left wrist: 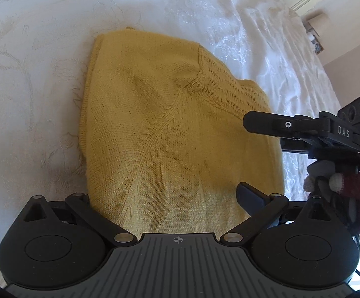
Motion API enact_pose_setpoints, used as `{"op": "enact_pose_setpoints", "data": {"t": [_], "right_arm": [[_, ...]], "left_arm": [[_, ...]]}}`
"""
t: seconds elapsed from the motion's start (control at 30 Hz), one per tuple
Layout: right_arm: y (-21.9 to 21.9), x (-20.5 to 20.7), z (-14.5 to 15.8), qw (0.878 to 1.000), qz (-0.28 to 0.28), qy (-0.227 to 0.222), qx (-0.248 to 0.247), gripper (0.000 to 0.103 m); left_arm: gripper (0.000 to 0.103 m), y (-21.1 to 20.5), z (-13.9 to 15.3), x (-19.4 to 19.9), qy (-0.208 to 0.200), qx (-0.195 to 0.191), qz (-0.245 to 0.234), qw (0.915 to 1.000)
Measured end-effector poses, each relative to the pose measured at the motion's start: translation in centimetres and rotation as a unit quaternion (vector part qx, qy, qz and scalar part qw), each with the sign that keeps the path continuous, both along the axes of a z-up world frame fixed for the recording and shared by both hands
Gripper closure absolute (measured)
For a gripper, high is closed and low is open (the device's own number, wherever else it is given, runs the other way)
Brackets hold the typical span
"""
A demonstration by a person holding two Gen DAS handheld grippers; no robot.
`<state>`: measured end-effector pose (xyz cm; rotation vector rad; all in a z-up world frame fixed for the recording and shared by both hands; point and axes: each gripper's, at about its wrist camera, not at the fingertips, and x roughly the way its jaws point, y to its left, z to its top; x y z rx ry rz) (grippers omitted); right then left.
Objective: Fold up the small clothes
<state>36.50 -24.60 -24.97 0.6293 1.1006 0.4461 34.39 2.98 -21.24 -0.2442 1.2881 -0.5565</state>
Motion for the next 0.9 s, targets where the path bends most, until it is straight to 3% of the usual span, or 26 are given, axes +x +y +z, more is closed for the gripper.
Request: {"op": "enact_pose_setpoints", "data": {"t": [0.37,0.57,0.6,0.67,0.7,0.73,0.77,0.9], "right_arm": [[0.4,-0.6,0.0,1.0,0.004,0.004,-0.003,0.0],[1.0,-0.6,0.1,1.0,0.005,-0.001,-0.012,0.0],[1.1,-0.6,0.2,1.0,0.007,-0.001,-0.014,0.0],[1.3,-0.7,0.4,1.0,0.008,0.006,-0.024,0.003],[1.5,-0.7,0.6,0.999,0.009,0.008,-0.03,0.008],[1.7,-0.7,0.8,0.999,0.013,0.005,-0.039,0.032],[1.8,-0.8,1.1,0.999,0.015,0.002,-0.049,0.051],[1.7,-1.3,2.5,0.998,0.022,-0.003,-0.058,0.057]], "left_arm": [[0.001,-2.1,-0.1,-0.4,0.002,0.05,0.016,0.9986],[0.002,-1.4,-0.1,-0.3,0.009,0.031,0.022,0.9993],[0.006,-1.1,-0.1,-0.3,0.009,0.022,0.028,0.9993],[0.047,-0.5,0.2,-0.4,0.005,0.016,0.04,0.999],[0.055,0.0,0.3,-0.5,0.009,0.007,0.047,0.9988],[0.071,0.4,0.2,-0.5,0.018,-0.009,0.051,0.9985],[0.076,0.7,0.2,-0.5,0.028,-0.025,0.055,0.9978],[0.079,0.4,1.5,-1.1,0.025,-0.037,0.061,0.9971]]}}
